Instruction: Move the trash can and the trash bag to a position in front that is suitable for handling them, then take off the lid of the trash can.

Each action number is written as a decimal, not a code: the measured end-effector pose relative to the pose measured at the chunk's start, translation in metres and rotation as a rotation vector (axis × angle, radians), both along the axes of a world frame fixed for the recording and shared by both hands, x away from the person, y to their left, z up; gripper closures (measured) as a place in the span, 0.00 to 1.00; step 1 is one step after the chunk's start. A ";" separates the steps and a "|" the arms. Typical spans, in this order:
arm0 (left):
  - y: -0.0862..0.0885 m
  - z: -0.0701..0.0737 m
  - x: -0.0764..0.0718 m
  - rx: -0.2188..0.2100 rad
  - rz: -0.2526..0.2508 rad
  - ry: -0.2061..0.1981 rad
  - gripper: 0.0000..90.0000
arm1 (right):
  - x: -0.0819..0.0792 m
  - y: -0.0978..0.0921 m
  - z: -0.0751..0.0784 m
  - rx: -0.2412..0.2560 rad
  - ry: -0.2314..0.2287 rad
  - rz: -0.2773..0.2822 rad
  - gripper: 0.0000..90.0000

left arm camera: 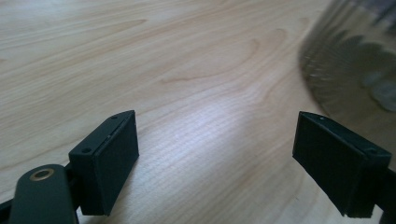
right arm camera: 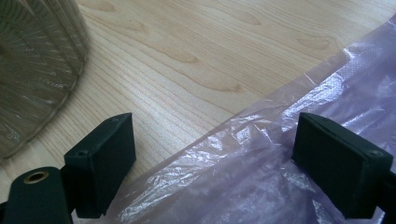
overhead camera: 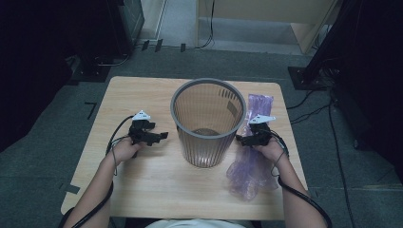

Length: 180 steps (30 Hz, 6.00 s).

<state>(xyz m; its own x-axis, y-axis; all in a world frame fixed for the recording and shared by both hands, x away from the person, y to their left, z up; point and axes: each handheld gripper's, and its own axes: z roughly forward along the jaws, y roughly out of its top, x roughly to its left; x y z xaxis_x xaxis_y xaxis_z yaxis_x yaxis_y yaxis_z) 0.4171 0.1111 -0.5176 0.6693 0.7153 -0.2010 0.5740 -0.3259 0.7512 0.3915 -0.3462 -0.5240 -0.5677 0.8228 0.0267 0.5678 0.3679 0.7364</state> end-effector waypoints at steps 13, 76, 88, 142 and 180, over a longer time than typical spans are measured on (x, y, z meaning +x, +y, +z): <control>-0.017 -0.003 0.002 0.215 0.141 -0.059 0.00 | 0.000 0.000 0.000 0.000 0.000 0.000 0.15; -0.032 0.070 -0.002 -0.240 -0.060 0.349 0.48 | -0.021 0.022 0.060 0.201 0.060 0.038 0.48; -0.043 0.082 -0.024 -0.031 -0.146 0.134 0.62 | -0.030 0.025 0.062 0.190 0.061 0.040 0.61; -0.046 0.075 -0.025 -0.001 -0.131 0.181 0.40 | -0.040 0.024 0.059 0.121 0.047 0.026 0.44; -0.022 0.102 -0.020 -0.031 -0.088 0.159 0.40 | -0.020 -0.007 0.033 0.128 -0.005 -0.036 0.24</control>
